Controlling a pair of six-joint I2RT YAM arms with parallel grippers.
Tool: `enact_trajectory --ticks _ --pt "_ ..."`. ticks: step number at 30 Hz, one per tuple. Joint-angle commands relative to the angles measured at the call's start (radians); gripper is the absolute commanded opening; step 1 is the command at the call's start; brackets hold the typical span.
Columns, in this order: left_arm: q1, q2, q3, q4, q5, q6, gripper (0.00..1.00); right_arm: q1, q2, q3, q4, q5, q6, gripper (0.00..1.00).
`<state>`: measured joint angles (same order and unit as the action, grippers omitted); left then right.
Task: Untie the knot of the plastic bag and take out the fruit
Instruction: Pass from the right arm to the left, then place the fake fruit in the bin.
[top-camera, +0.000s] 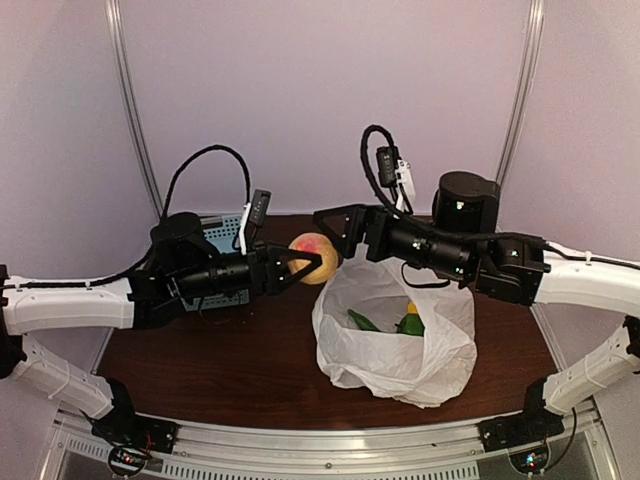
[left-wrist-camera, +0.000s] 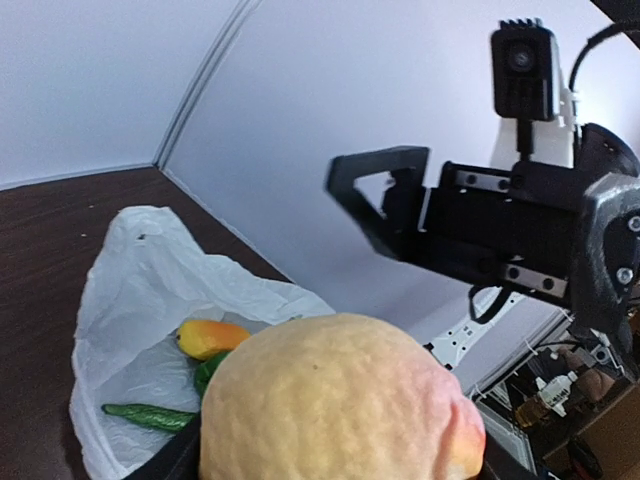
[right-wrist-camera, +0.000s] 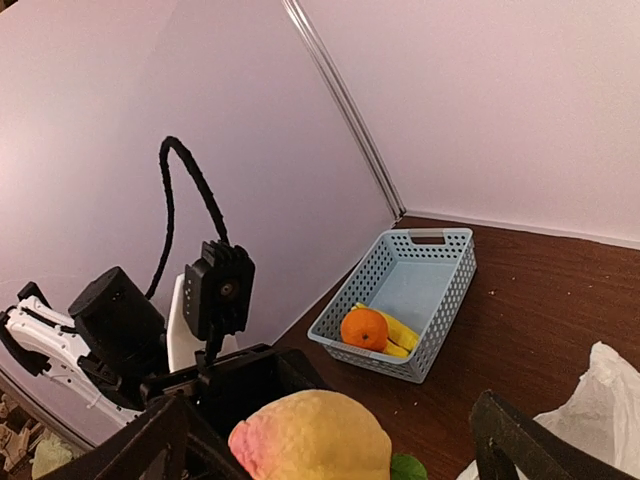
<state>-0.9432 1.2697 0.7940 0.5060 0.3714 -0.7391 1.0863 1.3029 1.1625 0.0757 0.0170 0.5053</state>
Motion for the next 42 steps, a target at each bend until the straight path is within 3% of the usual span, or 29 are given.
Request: enact_trajectory --ticks 1,3,7,10,13,24,28,31,34,42 --pt "0.114 -0.078 0.021 -0.271 -0.034 0.057 0.46 -0.010 -0.079 -0.018 -0.068 0.117 -0.048 0.99" --pt "0.207 -0.108 0.045 -0.459 -0.068 0.100 0.49 -0.011 -0.107 -0.037 -0.079 0.148 -0.060 0.99" --pt "0.432 -0.132 0.064 -0.662 -0.135 0.194 0.51 -0.011 -0.152 -0.077 -0.104 0.194 -0.074 0.99" --pt "0.596 -0.115 0.044 -0.653 -0.147 0.208 0.50 -0.011 -0.167 -0.098 -0.113 0.210 -0.077 0.99" --pt "0.682 -0.059 0.041 -0.599 -0.161 0.194 0.49 -0.011 -0.169 -0.107 -0.124 0.215 -0.077 0.99" --pt "0.704 0.195 0.153 -0.560 -0.262 0.227 0.49 -0.010 -0.191 -0.136 -0.135 0.233 -0.079 0.99" --pt "0.704 0.240 0.171 -0.545 -0.259 0.225 0.62 -0.009 -0.189 -0.139 -0.138 0.232 -0.077 0.99" --pt "0.704 0.260 0.183 -0.557 -0.255 0.222 0.84 -0.010 -0.191 -0.139 -0.139 0.232 -0.076 0.99" --pt "0.704 0.245 0.180 -0.552 -0.262 0.220 0.97 -0.010 -0.190 -0.137 -0.147 0.231 -0.077 0.99" --pt "0.704 0.137 0.153 -0.559 -0.279 0.224 0.97 -0.010 -0.192 -0.134 -0.151 0.211 -0.077 0.99"
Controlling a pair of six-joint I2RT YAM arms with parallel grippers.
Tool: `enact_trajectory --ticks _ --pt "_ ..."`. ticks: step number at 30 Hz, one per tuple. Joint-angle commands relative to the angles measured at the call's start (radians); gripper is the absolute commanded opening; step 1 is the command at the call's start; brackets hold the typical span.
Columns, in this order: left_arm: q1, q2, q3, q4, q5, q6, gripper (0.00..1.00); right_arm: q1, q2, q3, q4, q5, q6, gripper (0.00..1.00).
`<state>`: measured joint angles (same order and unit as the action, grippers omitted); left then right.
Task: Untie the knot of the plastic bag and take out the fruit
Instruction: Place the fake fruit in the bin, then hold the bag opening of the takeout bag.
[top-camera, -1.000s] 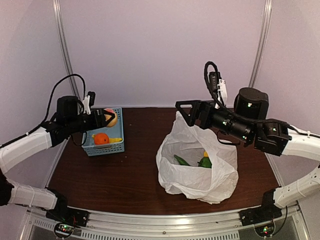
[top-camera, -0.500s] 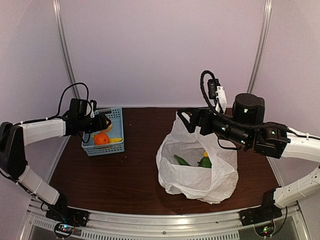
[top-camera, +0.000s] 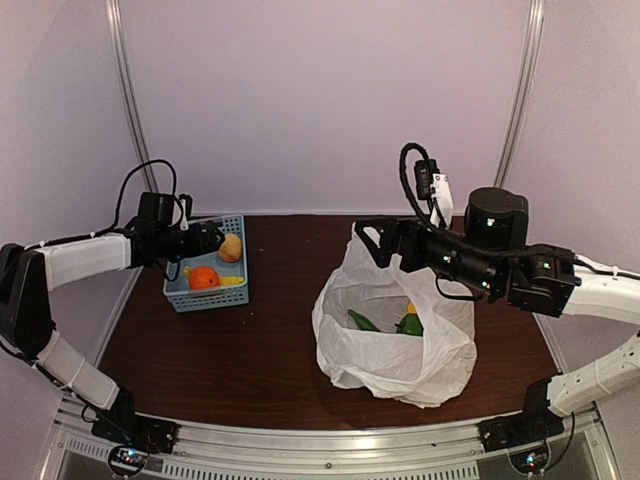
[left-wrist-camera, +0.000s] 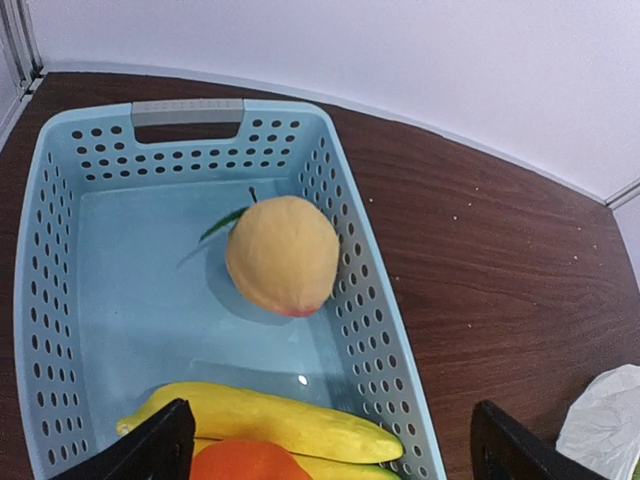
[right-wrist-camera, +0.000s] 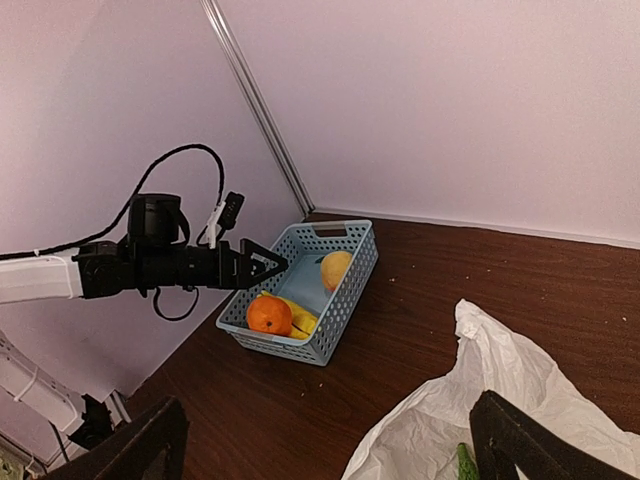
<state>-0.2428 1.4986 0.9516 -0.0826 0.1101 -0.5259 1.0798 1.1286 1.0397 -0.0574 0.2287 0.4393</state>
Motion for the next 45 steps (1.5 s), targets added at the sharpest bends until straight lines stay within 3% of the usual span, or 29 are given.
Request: enact_trajectory --ticks 1,8,12,17,21,27,36,45 --pt "0.004 -0.120 -0.014 0.031 -0.015 0.014 0.97 -0.003 -0.021 -0.009 -0.030 -0.001 -0.011 0.99" --pt "-0.025 -0.306 -0.040 -0.015 0.153 -0.007 0.95 -0.003 -0.052 0.007 -0.236 -0.004 -0.009 0.96" --pt "-0.173 -0.404 -0.114 -0.003 0.144 -0.079 0.95 0.030 -0.040 0.043 -0.408 -0.044 0.002 0.90" --pt "-0.360 -0.410 -0.200 0.101 0.163 -0.174 0.95 0.119 0.056 0.148 -0.617 -0.026 0.035 0.78" --pt "-0.444 -0.341 -0.216 0.139 0.126 -0.245 0.95 0.138 0.169 0.228 -0.750 0.019 0.094 0.68" --pt "-0.559 -0.189 -0.232 0.297 0.135 -0.348 0.96 0.124 0.276 0.296 -0.890 0.080 0.156 0.62" --pt "-0.691 0.065 -0.214 0.497 0.152 -0.480 0.97 0.029 0.374 0.297 -0.938 0.063 0.121 0.56" --pt "-0.738 0.277 -0.122 0.682 0.165 -0.577 0.97 -0.014 0.374 0.160 -0.899 0.094 0.161 0.55"
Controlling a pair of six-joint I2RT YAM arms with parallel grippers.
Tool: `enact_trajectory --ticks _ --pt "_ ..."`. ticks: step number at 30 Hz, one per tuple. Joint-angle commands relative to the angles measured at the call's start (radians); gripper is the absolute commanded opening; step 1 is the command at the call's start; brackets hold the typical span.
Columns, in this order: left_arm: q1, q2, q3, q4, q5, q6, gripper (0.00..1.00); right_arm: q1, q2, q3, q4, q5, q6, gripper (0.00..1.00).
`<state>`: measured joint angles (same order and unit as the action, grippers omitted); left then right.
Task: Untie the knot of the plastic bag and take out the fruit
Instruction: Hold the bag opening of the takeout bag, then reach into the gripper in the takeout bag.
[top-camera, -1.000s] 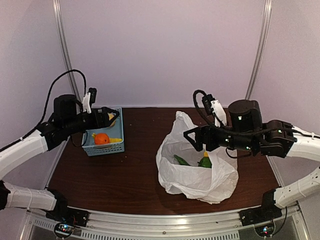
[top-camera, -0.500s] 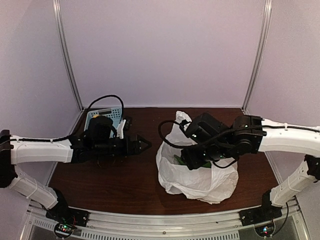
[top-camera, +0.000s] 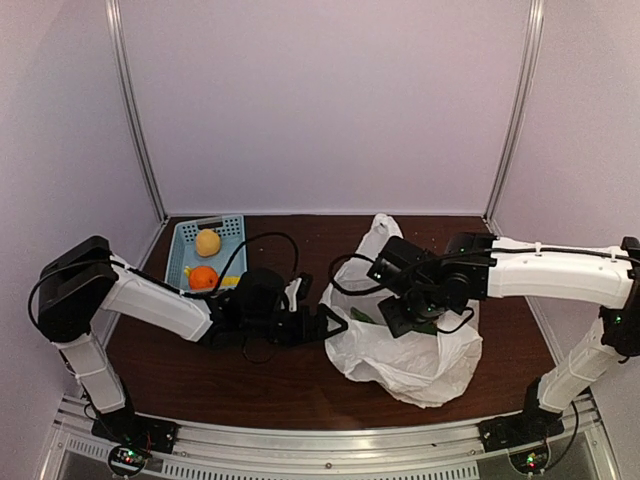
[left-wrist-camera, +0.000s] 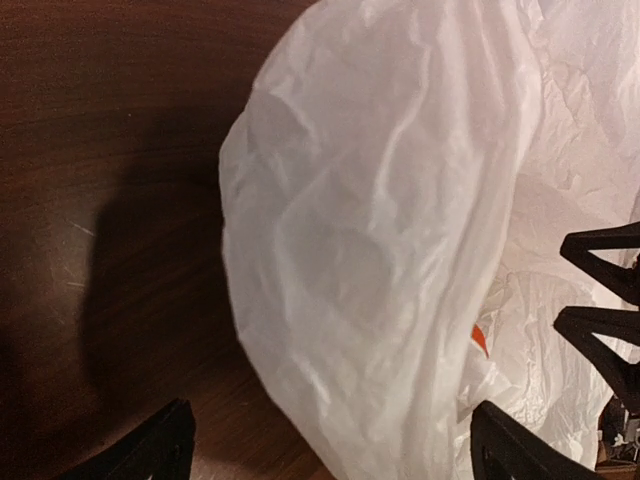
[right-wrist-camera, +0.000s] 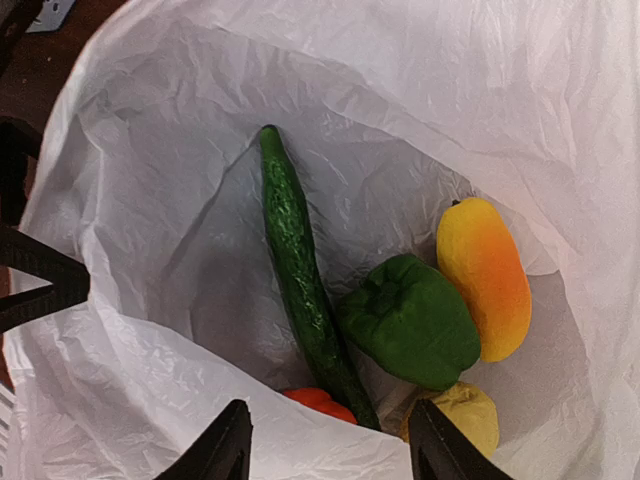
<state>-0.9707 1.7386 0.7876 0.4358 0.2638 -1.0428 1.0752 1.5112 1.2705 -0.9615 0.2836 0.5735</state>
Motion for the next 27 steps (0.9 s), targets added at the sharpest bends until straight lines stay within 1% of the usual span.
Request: enact_trajectory --ticks 1,6,10,16,20,21,22,23,24,25,27 --pt "-0.012 0.042 0.046 0.166 0.008 -0.060 0.98 -0.010 -0.011 -0.086 0.019 0.039 0.034 0.54" --pt "-0.011 0.045 0.045 0.179 0.009 -0.070 0.97 -0.021 -0.011 -0.153 0.103 0.037 0.053 0.55" --pt "-0.014 0.055 0.045 0.197 0.002 -0.087 0.97 -0.021 -0.011 -0.179 0.161 -0.016 0.039 0.55" --pt "-0.014 0.102 0.079 0.246 0.012 -0.111 0.97 0.017 -0.038 -0.240 0.233 -0.099 0.045 0.55" --pt "-0.015 0.130 0.098 0.250 0.020 -0.109 0.97 0.047 -0.041 -0.260 0.244 -0.111 0.072 0.54" --pt "-0.018 0.139 0.101 0.251 0.024 -0.108 0.95 0.051 -0.045 -0.262 0.247 -0.110 0.078 0.54" --pt "-0.019 0.144 0.102 0.253 0.024 -0.106 0.91 0.053 -0.051 -0.263 0.251 -0.108 0.082 0.54" --pt "-0.021 0.152 0.102 0.254 0.025 -0.102 0.83 0.052 -0.058 -0.261 0.252 -0.105 0.085 0.54" --pt "-0.023 0.159 0.104 0.253 0.030 -0.096 0.64 0.053 -0.067 -0.254 0.244 -0.094 0.088 0.54" --pt "-0.025 0.164 0.104 0.250 0.032 -0.092 0.50 0.054 -0.072 -0.246 0.232 -0.079 0.090 0.54" --pt "-0.031 0.167 0.101 0.248 0.034 -0.081 0.25 0.054 -0.083 -0.224 0.199 -0.043 0.097 0.55"
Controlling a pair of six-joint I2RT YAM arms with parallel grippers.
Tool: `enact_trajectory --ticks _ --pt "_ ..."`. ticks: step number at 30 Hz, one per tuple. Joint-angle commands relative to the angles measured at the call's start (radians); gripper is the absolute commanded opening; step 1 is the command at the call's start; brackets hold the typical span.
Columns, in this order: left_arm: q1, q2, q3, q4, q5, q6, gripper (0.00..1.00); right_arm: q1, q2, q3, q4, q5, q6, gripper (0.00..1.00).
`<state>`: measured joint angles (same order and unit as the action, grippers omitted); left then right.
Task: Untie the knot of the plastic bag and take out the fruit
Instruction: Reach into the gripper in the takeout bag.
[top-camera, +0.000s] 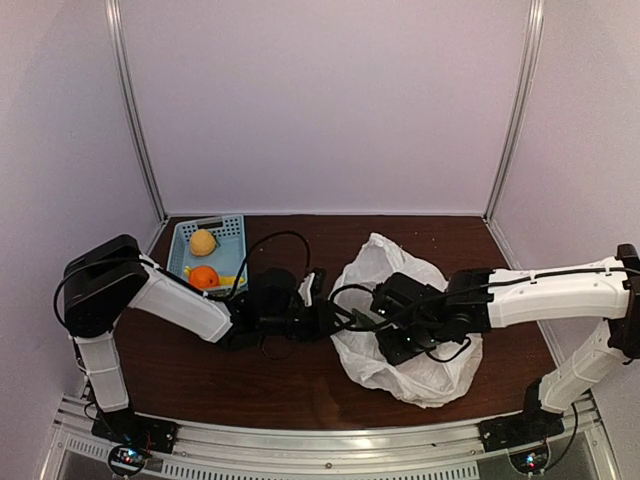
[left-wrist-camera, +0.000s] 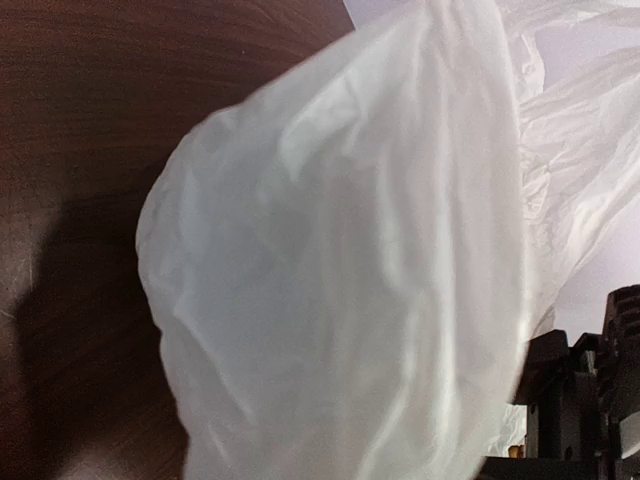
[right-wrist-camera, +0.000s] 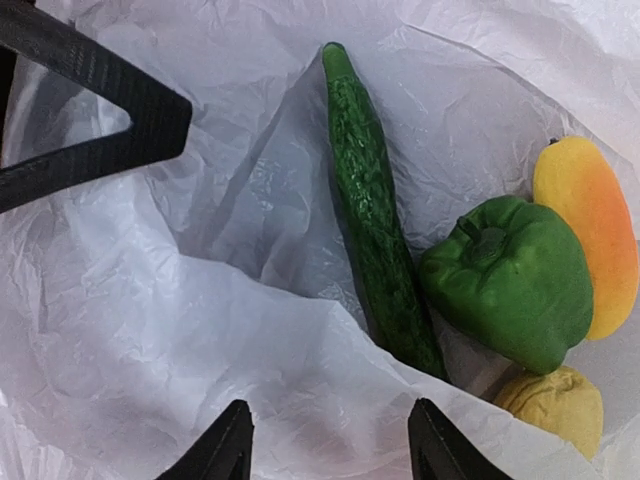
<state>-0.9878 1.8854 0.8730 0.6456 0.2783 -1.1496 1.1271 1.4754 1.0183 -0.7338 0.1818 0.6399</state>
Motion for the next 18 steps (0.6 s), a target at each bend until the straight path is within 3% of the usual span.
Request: enact_trajectory --ticks 1,3,6,18 --pt "-0.018 0.020 0.015 0.029 0.017 0.034 0.13 0.000 -0.050 0.043 -0.045 0.077 0.031 0.56" --pt "-0.028 0.020 0.013 0.010 0.008 0.062 0.00 -0.002 -0.053 0.071 -0.076 0.111 0.028 0.60" --pt "-0.044 0.020 -0.001 0.008 -0.006 0.119 0.00 -0.015 -0.045 0.104 -0.110 0.153 0.021 0.64" --pt "-0.069 0.011 -0.006 -0.090 -0.049 0.231 0.00 -0.155 0.035 0.109 -0.073 0.193 -0.078 0.65"
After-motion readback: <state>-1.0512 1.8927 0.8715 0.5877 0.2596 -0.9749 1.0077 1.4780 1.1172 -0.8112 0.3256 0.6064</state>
